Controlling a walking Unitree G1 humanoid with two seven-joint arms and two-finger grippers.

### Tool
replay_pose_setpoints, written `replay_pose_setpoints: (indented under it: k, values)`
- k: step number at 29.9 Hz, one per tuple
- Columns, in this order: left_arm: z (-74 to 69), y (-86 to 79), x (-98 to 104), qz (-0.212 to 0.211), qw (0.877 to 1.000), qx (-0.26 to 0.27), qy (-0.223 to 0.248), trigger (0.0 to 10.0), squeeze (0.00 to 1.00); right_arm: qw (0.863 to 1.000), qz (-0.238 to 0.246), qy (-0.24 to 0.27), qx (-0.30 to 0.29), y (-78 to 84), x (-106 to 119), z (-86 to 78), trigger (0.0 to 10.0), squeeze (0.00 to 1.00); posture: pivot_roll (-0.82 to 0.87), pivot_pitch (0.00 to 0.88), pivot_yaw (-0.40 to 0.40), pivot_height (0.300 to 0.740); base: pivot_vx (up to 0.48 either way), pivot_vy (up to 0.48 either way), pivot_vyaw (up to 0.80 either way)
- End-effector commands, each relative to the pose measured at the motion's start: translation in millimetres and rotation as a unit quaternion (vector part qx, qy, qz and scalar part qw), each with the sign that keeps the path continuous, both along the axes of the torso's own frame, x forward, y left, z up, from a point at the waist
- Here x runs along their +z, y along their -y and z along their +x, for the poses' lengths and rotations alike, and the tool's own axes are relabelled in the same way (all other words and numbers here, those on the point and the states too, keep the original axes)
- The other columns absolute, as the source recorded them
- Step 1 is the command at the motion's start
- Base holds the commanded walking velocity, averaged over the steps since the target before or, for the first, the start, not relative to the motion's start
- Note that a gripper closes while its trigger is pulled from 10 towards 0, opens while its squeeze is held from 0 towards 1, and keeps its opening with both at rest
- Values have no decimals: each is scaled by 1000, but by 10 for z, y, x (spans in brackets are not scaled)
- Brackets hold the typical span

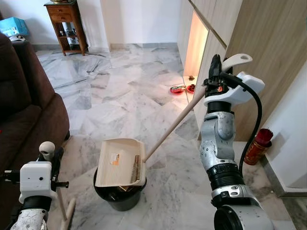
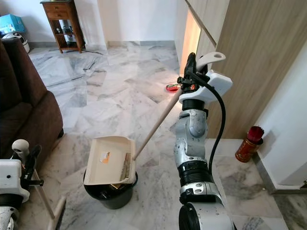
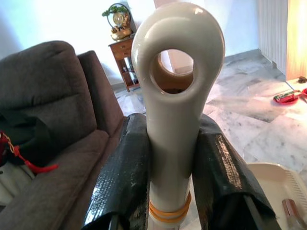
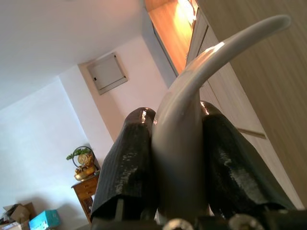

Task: Sweep floor

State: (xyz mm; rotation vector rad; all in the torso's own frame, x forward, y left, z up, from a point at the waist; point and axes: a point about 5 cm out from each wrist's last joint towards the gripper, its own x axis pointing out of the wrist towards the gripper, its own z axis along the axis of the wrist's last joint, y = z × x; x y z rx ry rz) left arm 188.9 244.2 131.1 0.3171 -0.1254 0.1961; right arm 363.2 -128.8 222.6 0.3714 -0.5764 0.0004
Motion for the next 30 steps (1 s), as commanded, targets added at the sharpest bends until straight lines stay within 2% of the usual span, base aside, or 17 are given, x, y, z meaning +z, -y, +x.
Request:
replay_pose_setpoints:
  k: [1, 23, 30]
  values:
    - [12, -28, 123, 16, 1000, 8, 23, 10000, 0, 1000, 12, 26, 4, -29, 147, 7, 10000, 0, 156, 0, 27, 740, 322, 0, 0]
    - [39, 10, 125, 17, 999, 6, 31, 10000, 0, 1000, 7, 26, 2, -17, 151, 13, 10000, 0, 159, 0, 22, 740, 346, 0, 0]
    - [53, 31, 140, 16, 999, 1, 39, 10000, 0, 1000, 8, 28, 6, -27, 162, 13, 10000, 0, 158, 0, 21, 740, 36, 0, 0]
